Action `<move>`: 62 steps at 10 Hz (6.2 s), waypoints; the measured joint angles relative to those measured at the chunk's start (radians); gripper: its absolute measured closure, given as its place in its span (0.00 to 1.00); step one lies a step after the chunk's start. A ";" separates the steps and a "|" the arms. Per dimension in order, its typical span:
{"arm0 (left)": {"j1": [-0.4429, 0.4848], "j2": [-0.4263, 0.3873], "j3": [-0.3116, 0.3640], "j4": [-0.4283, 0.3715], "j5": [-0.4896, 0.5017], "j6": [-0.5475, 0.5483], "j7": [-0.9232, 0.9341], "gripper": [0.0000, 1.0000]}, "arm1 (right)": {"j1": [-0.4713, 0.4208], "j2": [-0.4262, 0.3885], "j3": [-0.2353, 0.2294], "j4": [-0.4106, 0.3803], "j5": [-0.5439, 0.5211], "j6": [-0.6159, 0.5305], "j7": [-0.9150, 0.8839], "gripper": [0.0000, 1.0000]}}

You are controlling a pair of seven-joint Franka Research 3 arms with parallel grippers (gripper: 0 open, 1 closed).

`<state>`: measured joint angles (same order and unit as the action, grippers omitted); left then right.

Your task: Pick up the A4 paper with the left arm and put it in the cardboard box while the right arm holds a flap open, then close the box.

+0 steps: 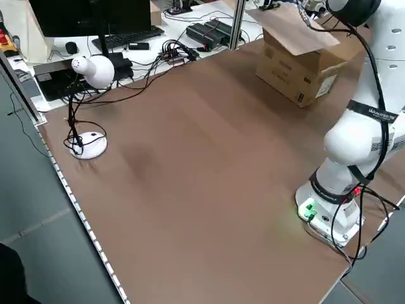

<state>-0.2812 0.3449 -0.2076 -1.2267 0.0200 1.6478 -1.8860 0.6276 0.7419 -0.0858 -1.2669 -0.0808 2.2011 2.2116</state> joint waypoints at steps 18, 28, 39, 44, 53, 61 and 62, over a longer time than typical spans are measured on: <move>-0.156 0.150 0.007 0.015 -0.219 0.549 -0.141 0.68 | -0.474 -0.303 -0.006 0.198 0.052 -0.857 -1.681 0.02; -0.380 0.306 0.233 0.015 -0.219 0.627 -0.145 0.68 | -0.621 -0.436 0.003 0.005 0.081 -0.836 -2.063 0.00; -0.455 0.380 0.241 0.009 -0.216 0.627 -0.140 0.68 | -0.579 -0.536 0.010 -0.226 0.082 -0.548 -2.102 0.00; -0.461 0.414 0.244 0.007 -0.216 0.626 -0.130 0.55 | -0.569 -0.540 0.011 -0.235 0.082 -0.547 -2.102 0.00; -0.324 0.144 0.301 0.032 -0.190 0.129 0.210 0.47 | -0.532 -0.543 0.009 -0.245 0.081 -0.741 -2.102 0.00; -0.274 0.288 0.266 -0.013 -0.405 0.054 0.363 0.98 | -0.493 -0.502 0.021 -0.329 0.237 -0.831 -2.102 0.18; -0.283 0.284 0.251 -0.004 -0.405 0.054 0.324 0.98 | -0.481 -0.484 0.023 -0.330 0.246 -0.845 -2.102 0.35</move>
<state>-0.5640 0.6288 0.0437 -1.2309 -0.3855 1.7015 -1.5617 0.1469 0.2579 -0.0630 -1.5971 0.1651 1.3559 0.1096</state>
